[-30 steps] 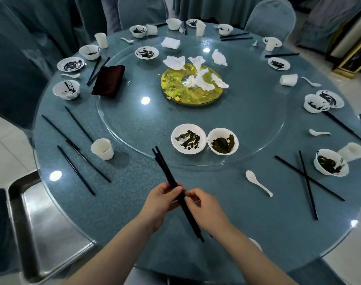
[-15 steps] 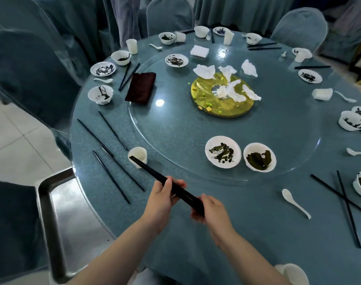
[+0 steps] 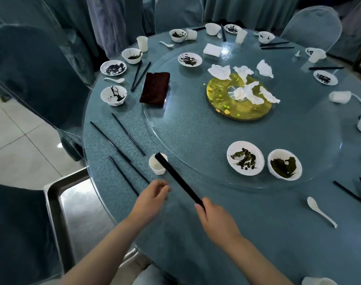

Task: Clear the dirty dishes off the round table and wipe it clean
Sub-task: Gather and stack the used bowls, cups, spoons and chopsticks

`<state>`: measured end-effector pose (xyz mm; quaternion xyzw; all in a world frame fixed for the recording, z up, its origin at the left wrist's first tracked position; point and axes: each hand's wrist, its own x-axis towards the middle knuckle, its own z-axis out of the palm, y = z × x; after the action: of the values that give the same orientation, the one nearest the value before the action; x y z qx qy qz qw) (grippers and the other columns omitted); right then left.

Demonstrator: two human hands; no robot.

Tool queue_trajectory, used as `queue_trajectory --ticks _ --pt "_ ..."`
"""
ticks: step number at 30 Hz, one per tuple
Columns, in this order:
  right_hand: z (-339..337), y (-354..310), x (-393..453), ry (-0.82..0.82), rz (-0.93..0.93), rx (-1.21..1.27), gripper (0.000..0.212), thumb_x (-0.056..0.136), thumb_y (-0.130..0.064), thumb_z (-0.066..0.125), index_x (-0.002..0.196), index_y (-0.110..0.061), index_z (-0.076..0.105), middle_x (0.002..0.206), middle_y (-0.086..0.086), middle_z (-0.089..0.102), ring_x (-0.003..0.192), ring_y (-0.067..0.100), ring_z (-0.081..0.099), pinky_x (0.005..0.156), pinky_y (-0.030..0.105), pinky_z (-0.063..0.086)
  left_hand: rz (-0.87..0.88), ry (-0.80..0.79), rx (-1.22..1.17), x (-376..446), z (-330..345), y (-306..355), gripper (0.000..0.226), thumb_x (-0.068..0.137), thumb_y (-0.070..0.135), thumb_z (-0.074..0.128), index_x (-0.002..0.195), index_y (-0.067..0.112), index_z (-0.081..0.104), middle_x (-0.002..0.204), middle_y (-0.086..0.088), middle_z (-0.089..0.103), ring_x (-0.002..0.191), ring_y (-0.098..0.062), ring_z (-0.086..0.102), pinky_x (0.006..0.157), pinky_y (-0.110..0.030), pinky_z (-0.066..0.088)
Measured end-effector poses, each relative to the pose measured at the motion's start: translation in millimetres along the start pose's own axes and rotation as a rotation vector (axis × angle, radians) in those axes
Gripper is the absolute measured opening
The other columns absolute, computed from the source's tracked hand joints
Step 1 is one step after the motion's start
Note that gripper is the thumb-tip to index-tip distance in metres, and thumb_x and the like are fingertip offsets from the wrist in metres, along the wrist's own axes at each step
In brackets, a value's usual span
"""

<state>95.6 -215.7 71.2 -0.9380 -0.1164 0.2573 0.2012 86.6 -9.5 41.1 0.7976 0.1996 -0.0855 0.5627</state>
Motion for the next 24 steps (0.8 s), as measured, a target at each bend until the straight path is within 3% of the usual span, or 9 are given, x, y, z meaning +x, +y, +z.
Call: queue_trajectory --ticks 2,4,7,9,12,14,16,21,24 --pt "0.2 3.9 4.3 0.005 0.038 0.012 0.031 0.103 -0.048 0.027 0.091 -0.020 0.034 0.079 -0.004 0.054 0.078 0.030 0.058 0.066 0.039 0.044 0.106 0.057 0.313 15.1 -30.5 -18.7 0.015 0.094 0.016 0.055 0.099 0.029 0.060 0.101 0.009 0.069 0.094 -0.013 0.062 0.085 -0.031 0.047" --pt "1.2 6.7 8.0 0.019 0.068 0.049 0.033 0.103 -0.048 0.027 0.088 -0.020 0.035 0.074 -0.006 0.054 0.069 0.023 0.053 0.064 0.039 0.044 0.247 0.051 0.686 33.4 -56.3 -37.2 0.034 0.091 0.008 0.051 0.122 0.021 0.057 0.125 0.001 0.059 0.117 -0.022 0.053 0.098 -0.035 0.040" --pt "3.0 5.9 14.5 0.045 0.091 0.070 0.034 0.102 -0.049 0.029 0.086 -0.020 0.036 0.071 -0.005 0.053 0.065 0.020 0.053 0.059 0.038 0.042 0.315 -0.102 1.179 62.0 -86.8 -57.5 0.068 0.088 0.005 0.048 0.151 0.021 0.029 0.157 0.004 0.026 0.143 -0.024 0.027 0.112 -0.038 0.028" --pt "4.4 1.8 19.6 0.045 0.104 0.073 0.034 0.102 -0.049 0.029 0.084 -0.021 0.035 0.070 -0.005 0.053 0.066 0.020 0.054 0.056 0.036 0.038 0.445 -0.193 1.341 76.8 -100.5 -67.6 0.078 0.078 0.007 0.061 0.149 0.020 0.034 0.155 0.003 0.033 0.140 -0.023 0.036 0.110 -0.039 0.034" --pt "6.5 -5.1 24.1 0.058 0.099 0.087 0.035 0.101 -0.049 0.031 0.083 -0.020 0.035 0.069 -0.005 0.053 0.066 0.021 0.055 0.056 0.037 0.038 0.645 -0.198 1.448 92.8 -107.8 -71.2 0.058 0.066 0.011 0.067 0.123 0.021 0.064 0.123 0.002 0.064 0.111 -0.023 0.063 0.098 -0.038 0.047" --pt "7.2 -9.8 26.1 0.063 0.092 0.102 0.035 0.101 -0.049 0.031 0.084 -0.019 0.037 0.068 -0.004 0.053 0.065 0.022 0.055 0.058 0.038 0.040 0.747 -0.173 1.480 98.0 -110.7 -67.3 0.039 0.074 0.012 0.053 0.109 0.021 0.067 0.106 0.002 0.066 0.100 -0.023 0.065 0.099 -0.037 0.041" --pt "8.3 -13.6 28.3 0.059 0.087 0.110 0.036 0.101 -0.049 0.031 0.085 -0.018 0.038 0.067 -0.004 0.052 0.065 0.023 0.055 0.059 0.038 0.041 0.796 -0.176 1.502 99.2 -115.0 -65.0 0.031 0.071 0.011 0.059 0.100 0.020 0.065 0.096 0.001 0.064 0.089 -0.022 0.064 0.093 -0.035 0.042" --pt "10.9 -19.7 36.4 0.063 0.079 0.117 0.035 0.101 -0.048 0.033 0.082 -0.019 0.037 0.066 -0.004 0.050 0.063 0.022 0.052 0.061 0.040 0.043 0.810 -0.246 1.503 97.8 -124.1 -69.5 0.035 0.057 0.010 0.074 0.089 0.018 0.065 0.083 -0.001 0.061 0.072 -0.019 0.061 0.066 -0.030 0.052" --pt "10.9 -23.0 41.1 0.059 0.077 0.127 0.035 0.101 -0.048 0.033 0.081 -0.019 0.037 0.065 -0.003 0.051 0.061 0.020 0.051 0.061 0.041 0.043 0.858 -0.257 1.477 93.4 -130.3 -73.8 0.032 0.061 0.012 0.067 0.092 0.015 0.064 0.089 -0.003 0.062 0.072 -0.019 0.061 0.059 -0.027 0.051"
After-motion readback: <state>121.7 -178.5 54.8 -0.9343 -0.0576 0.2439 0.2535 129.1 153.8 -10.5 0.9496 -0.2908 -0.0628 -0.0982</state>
